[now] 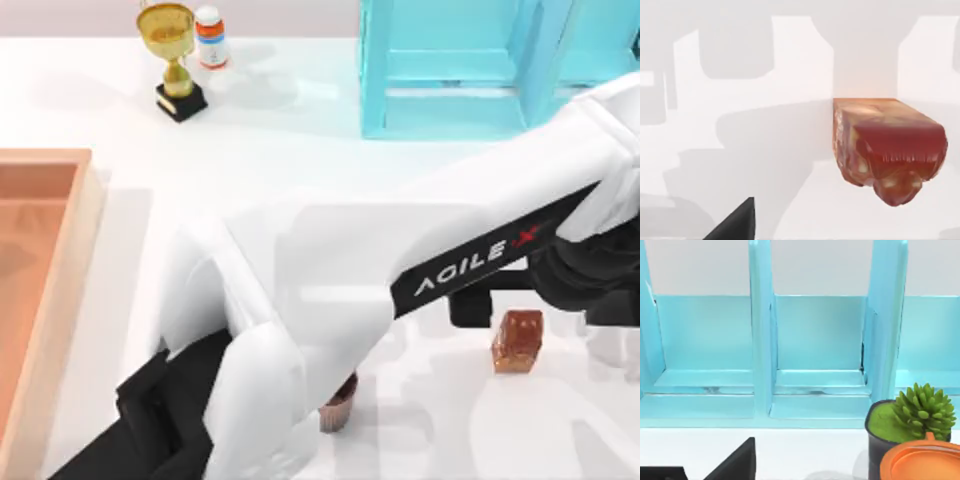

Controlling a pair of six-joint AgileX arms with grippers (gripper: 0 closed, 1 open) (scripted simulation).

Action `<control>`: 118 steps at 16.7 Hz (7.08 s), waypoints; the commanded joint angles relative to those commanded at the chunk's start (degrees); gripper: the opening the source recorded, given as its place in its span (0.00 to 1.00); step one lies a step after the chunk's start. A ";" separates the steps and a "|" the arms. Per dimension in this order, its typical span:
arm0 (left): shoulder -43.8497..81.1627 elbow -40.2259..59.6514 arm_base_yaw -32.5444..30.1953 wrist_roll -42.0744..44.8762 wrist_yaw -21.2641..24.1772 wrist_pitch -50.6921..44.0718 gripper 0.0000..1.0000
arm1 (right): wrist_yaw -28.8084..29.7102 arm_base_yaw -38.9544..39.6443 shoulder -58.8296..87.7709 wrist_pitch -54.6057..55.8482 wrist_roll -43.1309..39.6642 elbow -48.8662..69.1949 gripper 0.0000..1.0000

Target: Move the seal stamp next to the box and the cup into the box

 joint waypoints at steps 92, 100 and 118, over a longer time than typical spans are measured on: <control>-53.59 -73.15 42.13 41.93 6.70 25.00 0.00 | 0.00 0.00 0.00 0.00 0.00 0.00 1.00; -51.36 -76.56 42.23 42.26 6.67 30.42 0.00 | 0.00 0.00 0.00 0.00 0.00 0.00 1.00; -48.35 -82.04 42.79 42.66 6.85 39.17 0.38 | 0.00 0.00 0.00 0.00 0.00 0.00 1.00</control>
